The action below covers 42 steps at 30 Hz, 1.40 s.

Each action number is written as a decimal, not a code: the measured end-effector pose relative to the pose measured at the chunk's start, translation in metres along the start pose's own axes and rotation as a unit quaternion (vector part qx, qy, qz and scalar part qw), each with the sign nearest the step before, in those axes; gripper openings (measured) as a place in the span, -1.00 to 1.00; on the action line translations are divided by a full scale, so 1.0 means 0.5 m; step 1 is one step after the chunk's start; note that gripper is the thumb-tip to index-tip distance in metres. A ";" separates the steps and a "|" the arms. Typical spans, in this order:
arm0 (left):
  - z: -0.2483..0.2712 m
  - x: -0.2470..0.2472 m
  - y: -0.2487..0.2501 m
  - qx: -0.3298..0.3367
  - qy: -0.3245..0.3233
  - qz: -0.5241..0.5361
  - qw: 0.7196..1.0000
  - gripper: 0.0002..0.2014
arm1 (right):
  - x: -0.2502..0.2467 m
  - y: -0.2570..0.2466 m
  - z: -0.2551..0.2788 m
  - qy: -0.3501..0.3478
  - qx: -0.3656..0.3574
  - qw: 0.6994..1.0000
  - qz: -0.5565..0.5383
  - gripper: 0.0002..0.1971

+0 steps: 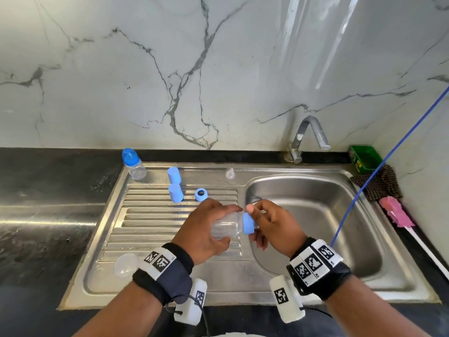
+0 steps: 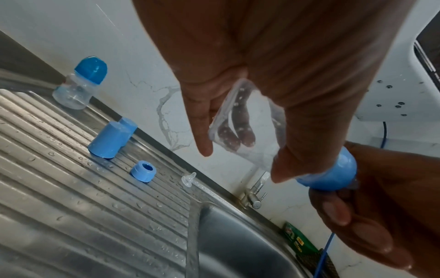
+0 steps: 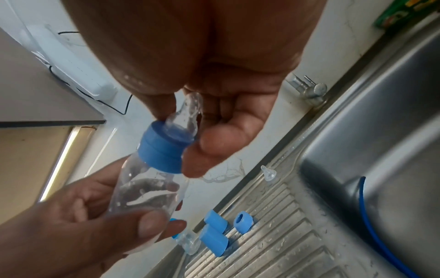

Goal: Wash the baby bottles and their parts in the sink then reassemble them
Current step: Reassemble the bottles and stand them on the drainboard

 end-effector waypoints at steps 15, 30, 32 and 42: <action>0.008 -0.024 -0.011 -0.019 0.049 0.055 0.997 -0.35 | 0.018 -0.019 0.003 0.011 -0.081 0.992 0.095 -0.30; 0.021 -0.074 -0.033 -0.016 0.055 0.048 0.997 -0.34 | 0.049 -0.062 -0.022 0.015 -0.119 0.985 0.124 -0.55; 0.022 -0.080 -0.034 -0.012 0.053 0.035 0.998 -0.35 | 0.062 -0.067 -0.029 0.025 -0.072 0.993 0.094 -0.56; 0.047 -0.136 -0.087 -0.032 0.069 0.058 0.995 -0.35 | 0.132 -0.086 -0.076 0.003 -0.137 0.985 0.109 -0.63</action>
Point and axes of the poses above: each hand's wrist, its own z-axis away from the middle knuckle, its own x-axis out of the palm, y = z × x, the point moved 3 cm from there along -z, towards the middle knuckle, and after that the axes turned 2 degrees about -x, right-handed, at the moved point
